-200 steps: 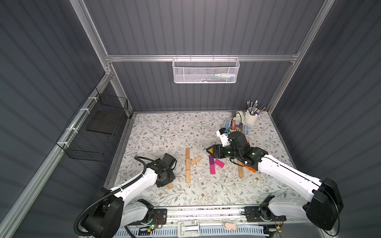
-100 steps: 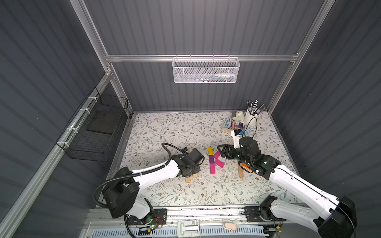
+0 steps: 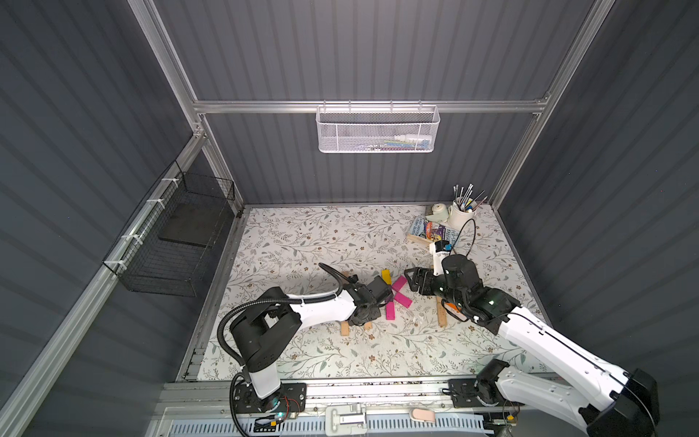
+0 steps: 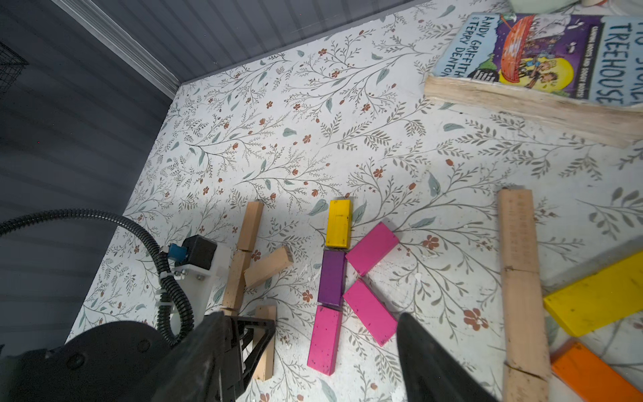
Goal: Assemble the letter k with building blocks
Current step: Place the building block at the center of the board, then assemble the building block at the center of the board.
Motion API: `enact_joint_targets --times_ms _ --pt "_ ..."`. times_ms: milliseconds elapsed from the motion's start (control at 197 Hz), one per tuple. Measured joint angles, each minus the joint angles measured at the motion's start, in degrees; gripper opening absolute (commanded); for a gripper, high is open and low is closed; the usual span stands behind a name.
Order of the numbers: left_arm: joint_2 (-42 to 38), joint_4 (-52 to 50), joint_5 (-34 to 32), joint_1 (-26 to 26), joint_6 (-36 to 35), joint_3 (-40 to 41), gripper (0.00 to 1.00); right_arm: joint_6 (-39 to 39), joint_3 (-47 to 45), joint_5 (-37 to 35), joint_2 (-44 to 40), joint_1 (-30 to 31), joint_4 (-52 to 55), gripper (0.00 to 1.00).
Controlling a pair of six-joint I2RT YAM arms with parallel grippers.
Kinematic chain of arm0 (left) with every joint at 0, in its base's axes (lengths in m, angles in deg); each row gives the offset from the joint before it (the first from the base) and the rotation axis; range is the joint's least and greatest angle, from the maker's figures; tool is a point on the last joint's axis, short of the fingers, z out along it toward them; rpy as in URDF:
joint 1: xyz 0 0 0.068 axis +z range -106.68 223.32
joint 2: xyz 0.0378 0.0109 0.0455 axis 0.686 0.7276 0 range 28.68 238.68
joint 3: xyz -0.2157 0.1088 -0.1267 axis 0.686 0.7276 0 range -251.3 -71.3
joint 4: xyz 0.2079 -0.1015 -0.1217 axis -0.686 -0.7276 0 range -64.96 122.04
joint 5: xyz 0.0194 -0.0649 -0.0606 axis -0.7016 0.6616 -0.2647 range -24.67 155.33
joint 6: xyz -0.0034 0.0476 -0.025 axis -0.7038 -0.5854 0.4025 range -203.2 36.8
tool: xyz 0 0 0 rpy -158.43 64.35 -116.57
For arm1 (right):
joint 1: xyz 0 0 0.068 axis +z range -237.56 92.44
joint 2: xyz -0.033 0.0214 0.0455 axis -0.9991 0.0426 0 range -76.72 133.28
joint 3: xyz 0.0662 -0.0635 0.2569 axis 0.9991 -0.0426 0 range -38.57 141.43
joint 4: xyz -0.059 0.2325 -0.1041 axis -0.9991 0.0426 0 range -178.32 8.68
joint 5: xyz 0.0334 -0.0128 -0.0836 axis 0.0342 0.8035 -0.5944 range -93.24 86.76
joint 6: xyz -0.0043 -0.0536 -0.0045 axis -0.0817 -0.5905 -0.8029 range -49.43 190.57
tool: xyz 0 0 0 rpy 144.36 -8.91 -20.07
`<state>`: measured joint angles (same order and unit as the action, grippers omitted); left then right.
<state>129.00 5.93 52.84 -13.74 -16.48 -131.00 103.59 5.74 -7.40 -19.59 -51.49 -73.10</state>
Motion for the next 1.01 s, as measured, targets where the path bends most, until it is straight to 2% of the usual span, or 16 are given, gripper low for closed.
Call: enact_joint_targets --times_ms 66,203,335,411,578,720,822,913,1015 --pt "0.00 0.02 -0.22 -0.02 -0.04 -0.20 0.36 0.00 -0.04 -0.09 -0.11 0.00 0.07 0.78" --pt "-1.84 -0.44 -1.75 0.00 -0.90 -0.22 0.50 0.07 -0.07 0.17 -0.20 0.00 1.01 0.76" --pt "-10.97 -1.42 -4.50 1.22 -4.70 0.63 0.53 0.72 -0.04 1.99 -0.04 0.26 3.41 0.73" --pt "-18.56 -1.49 -4.31 4.83 -8.57 1.55 0.53 1.68 0.04 2.60 0.74 1.70 4.37 0.71" --pt "-33.00 -2.60 -0.96 22.14 -22.71 3.96 0.57 4.72 1.36 2.67 5.90 9.09 6.62 0.68" --pt "-36.44 -5.75 5.90 33.09 -37.92 4.17 0.61 8.24 2.49 2.49 13.88 15.98 5.68 0.66" --pt "-35.91 -8.61 9.51 36.65 -47.17 4.39 0.57 10.23 3.91 1.51 20.02 19.69 5.38 0.65" --pt "-37.31 -10.32 11.15 37.03 -54.69 5.35 0.50 11.58 5.92 -0.15 24.90 22.14 5.29 0.62" --pt "-42.14 -10.86 11.93 37.03 -61.53 7.26 0.49 12.48 7.69 -1.42 29.05 23.50 3.98 0.58"
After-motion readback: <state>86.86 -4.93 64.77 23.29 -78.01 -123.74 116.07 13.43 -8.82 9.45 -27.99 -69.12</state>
